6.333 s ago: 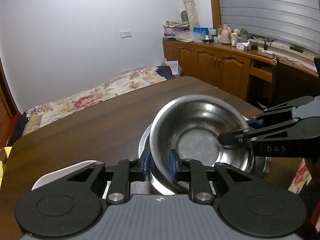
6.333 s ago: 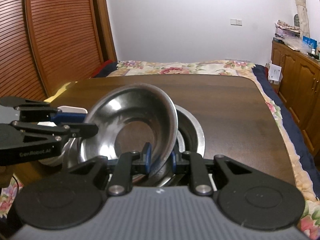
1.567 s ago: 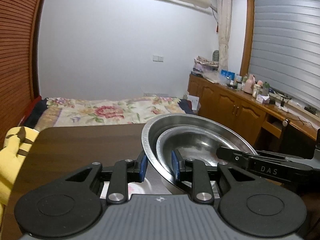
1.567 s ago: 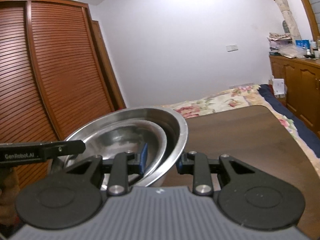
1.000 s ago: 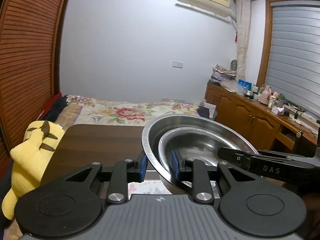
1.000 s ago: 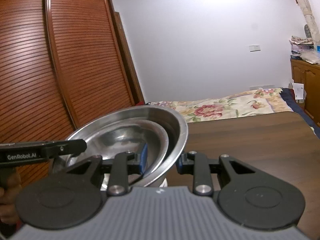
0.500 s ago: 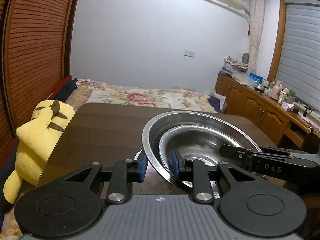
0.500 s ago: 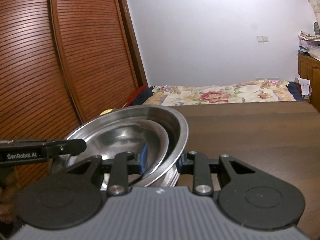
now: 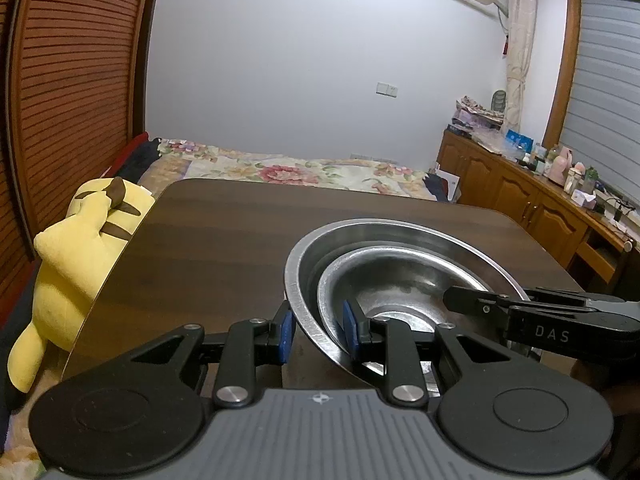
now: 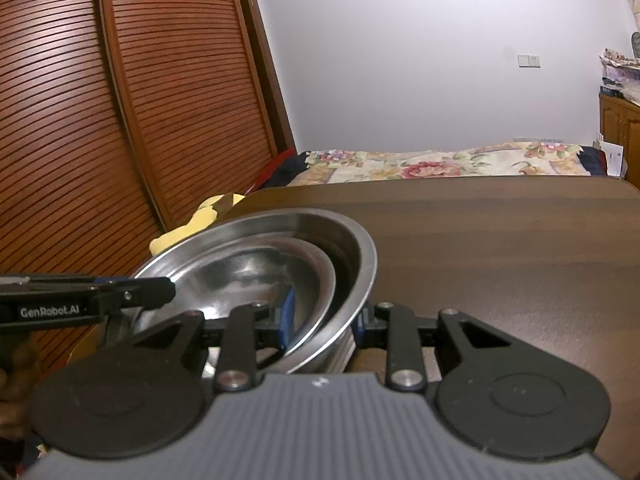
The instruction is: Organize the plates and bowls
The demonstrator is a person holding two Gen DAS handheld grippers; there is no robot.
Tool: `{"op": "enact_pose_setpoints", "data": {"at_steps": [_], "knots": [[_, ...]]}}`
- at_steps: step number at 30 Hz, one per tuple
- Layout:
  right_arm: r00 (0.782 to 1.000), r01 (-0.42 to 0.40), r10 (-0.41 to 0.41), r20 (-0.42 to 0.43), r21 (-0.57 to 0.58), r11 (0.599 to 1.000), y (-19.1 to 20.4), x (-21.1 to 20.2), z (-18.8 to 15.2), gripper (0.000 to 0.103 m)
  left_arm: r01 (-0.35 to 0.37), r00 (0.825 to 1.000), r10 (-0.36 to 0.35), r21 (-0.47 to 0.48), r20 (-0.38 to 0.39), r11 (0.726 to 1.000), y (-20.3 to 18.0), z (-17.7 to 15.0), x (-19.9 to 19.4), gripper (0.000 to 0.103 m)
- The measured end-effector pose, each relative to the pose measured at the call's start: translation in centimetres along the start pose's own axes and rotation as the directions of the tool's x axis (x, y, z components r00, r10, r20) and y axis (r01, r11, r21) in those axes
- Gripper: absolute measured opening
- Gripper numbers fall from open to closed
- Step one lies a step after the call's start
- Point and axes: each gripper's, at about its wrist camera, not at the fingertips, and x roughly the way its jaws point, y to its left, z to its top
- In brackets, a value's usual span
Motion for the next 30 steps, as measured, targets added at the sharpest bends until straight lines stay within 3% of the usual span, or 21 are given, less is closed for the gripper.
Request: {"op": "enact_pose_setpoints", "data": {"at_steps": [23,30], "knots": [[0.998,-0.024,0.023,-0.053,-0.019,1.0,0.2,1.2,0.1,0.032,-0.044,0.999,0.044,0.02,-0.001,0.999,-0.7,-0.6,0.4,0.028],[0.998,0.004,-0.008,-0.06,-0.06,0.998,0.7,0.9,0.3,0.039,-0.05,0.999,0.05,0.024,0.0,0.998,-1.1,-0.8,0.3,0.027]]}}
